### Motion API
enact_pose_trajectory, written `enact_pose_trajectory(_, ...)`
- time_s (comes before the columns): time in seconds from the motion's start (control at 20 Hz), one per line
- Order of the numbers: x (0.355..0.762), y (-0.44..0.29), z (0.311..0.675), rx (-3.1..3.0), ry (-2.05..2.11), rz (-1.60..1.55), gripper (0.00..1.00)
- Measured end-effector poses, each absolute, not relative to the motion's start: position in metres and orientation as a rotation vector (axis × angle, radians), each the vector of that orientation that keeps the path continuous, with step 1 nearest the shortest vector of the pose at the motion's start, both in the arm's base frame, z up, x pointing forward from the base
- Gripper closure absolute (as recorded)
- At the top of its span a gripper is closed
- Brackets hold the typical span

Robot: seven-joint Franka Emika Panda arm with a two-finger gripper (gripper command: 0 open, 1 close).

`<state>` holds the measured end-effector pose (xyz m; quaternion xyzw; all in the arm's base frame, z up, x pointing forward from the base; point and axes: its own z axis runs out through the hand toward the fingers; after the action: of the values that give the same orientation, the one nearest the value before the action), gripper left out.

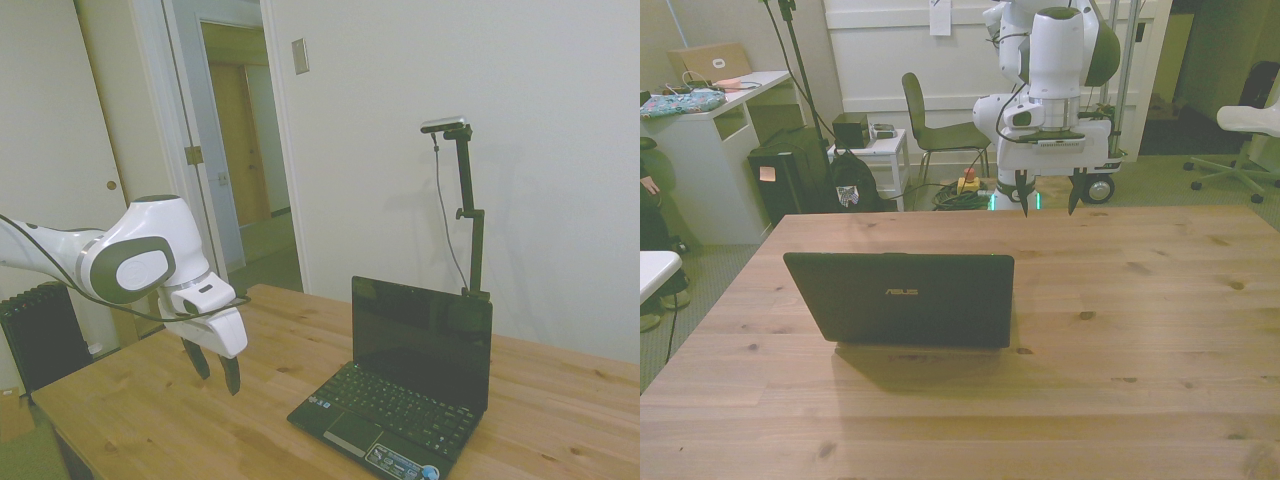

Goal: Close the laptop

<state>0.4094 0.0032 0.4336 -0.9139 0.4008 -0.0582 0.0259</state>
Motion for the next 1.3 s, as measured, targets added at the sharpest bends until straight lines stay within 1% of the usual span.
enact_pose_trajectory(0.15,0.41,0.002,0.434,-2.84,1.225,-0.19,0.0)
enact_pose_trajectory(0.2,0.413,0.0,0.44,-2.852,1.219,-0.216,0.0)
enact_pose_trajectory(0.5,0.439,-0.027,0.497,-2.85,1.253,-0.418,0.0)
enact_pose_trajectory(1.0,0.513,-0.092,0.586,-2.764,1.383,-0.571,0.0)
enact_pose_trajectory(1.3,0.567,-0.137,0.618,-2.724,1.468,-0.611,0.0)
